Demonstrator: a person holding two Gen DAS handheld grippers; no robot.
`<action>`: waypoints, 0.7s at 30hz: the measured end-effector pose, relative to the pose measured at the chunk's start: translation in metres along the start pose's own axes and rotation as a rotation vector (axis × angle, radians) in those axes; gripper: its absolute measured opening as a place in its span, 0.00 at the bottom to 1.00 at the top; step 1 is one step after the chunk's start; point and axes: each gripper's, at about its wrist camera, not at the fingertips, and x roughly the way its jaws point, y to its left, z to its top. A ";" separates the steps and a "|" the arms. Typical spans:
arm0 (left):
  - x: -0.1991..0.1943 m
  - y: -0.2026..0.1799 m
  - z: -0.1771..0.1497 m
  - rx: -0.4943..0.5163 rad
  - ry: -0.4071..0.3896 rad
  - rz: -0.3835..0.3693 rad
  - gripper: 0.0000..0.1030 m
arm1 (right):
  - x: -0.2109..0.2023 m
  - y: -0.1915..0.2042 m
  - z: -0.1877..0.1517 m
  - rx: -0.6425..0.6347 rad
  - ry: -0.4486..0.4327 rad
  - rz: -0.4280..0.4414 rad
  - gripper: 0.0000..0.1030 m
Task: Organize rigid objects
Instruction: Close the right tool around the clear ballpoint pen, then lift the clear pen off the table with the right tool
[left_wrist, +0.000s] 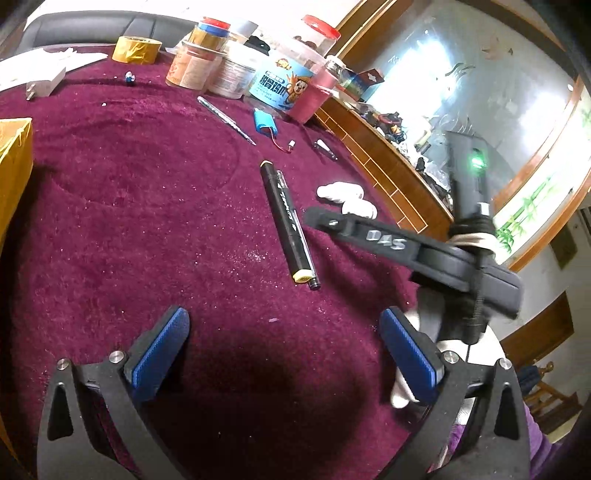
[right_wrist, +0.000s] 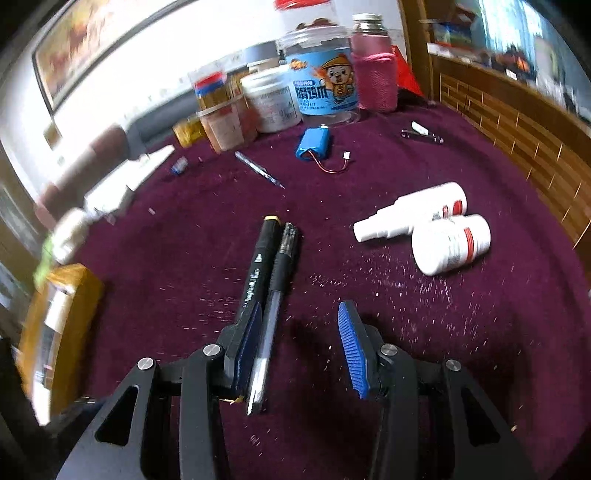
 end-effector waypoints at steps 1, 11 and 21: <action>0.000 0.000 0.000 -0.001 0.000 -0.001 0.99 | 0.004 0.003 0.001 -0.019 0.008 -0.029 0.37; 0.001 -0.003 0.000 0.020 0.007 0.024 1.00 | 0.028 0.016 0.013 -0.077 0.053 -0.087 0.37; 0.005 -0.006 0.000 0.045 0.015 0.055 1.00 | 0.021 0.017 0.002 -0.132 0.029 -0.100 0.09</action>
